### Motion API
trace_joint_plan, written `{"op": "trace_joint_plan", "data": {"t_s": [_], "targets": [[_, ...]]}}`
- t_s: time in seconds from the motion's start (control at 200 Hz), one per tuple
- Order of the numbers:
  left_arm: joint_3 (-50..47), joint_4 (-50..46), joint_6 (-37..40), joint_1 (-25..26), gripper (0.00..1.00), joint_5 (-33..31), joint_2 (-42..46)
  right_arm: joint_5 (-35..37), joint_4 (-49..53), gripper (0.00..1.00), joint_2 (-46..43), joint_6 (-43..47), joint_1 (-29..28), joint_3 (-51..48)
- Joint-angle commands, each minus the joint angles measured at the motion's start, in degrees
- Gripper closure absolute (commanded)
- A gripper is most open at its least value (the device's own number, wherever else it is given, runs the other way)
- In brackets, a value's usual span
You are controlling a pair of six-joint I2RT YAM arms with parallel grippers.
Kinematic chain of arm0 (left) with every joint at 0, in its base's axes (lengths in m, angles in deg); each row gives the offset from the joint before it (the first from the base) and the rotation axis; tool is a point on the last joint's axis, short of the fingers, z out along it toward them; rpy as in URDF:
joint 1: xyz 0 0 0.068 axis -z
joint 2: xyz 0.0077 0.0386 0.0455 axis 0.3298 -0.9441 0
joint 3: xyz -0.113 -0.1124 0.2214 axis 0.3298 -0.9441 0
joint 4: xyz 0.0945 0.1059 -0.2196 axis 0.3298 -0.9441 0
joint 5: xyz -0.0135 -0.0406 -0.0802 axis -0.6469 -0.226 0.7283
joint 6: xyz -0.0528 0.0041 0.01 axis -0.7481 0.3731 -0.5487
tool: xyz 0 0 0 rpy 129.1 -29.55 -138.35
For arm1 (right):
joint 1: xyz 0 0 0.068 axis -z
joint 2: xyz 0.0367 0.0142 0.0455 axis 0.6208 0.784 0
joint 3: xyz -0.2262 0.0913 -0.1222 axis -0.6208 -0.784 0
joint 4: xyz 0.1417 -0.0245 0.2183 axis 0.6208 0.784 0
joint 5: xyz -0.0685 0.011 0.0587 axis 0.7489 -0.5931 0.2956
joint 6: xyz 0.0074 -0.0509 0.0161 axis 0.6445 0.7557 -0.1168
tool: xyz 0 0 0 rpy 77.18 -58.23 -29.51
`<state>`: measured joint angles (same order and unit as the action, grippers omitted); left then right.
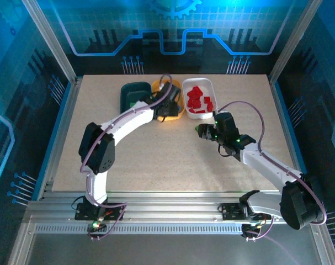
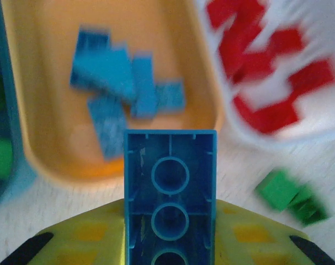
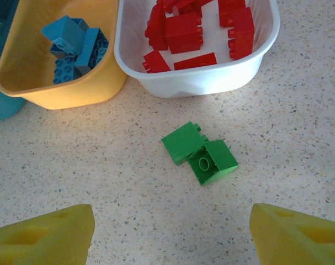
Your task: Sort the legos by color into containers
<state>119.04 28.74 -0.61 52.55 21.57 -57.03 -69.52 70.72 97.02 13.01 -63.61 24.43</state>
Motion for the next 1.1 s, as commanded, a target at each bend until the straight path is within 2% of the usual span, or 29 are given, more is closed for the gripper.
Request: {"op": "trace_joint_plan", "data": {"t_s": [0.0,0.095,0.245,0.495,0.605,0.625,0.665,0.695,0.815,0.95,1.091], "targets": [[9.81,-9.5,0.9,-3.43,0.85,1.16,-8.32,2.64,-1.98,0.24,-0.06,-0.98,-0.78,-1.05],[16.72,-11.91,0.33,-4.6,0.86,3.08,-13.38,3.63,-2.16,0.24,0.13,-0.89,-0.74,-1.39],[20.92,-12.47,-0.03,-5.5,0.85,3.5,-16.71,3.42,-2.33,0.24,0.69,-0.96,-0.78,-1.2],[28.0,-13.39,1.13,-6.24,0.78,5.52,-22.37,2.02,-2.51,0.24,2.82,-1.37,-0.86,-0.54],[32.36,-13.77,1.63,-6.18,0.66,8.37,-25.76,1.84,-2.34,0.24,3.17,-1.18,-0.95,-0.34],[33.11,-14.1,1.55,-6.23,0.61,8.38,-26.29,1.88,-2.21,0.24,3.16,-1.17,-0.96,-0.33],[34.5,-14.95,1.3,-6.23,0.43,7.92,-27.2,2.01,-2.07,0.23,3.15,-1.12,-0.96,-0.2],[35.18,-15.46,1.14,-6.33,0.33,7.63,-27.52,2.02,-2.03,0.23,3.14,-1.06,-0.95,-0.24],[35.26,-16.89,0.46,-6.32,0.11,6.99,-25.39,2.19,-1.98,0.23,3.21,-0.89,-0.96,-0.2],[29.55,-14.09,-0.47,-6.32,0.03,7.73,-16.78,3.85,-0.47,0.22,5.51,-1.47,-0.99,0.94],[14.29,-7.13,-2.45,-6.37,0.02,11.25,-2.59,4.11,2.18,0.2,11.48,-3.88,0.12,3.63]]}}
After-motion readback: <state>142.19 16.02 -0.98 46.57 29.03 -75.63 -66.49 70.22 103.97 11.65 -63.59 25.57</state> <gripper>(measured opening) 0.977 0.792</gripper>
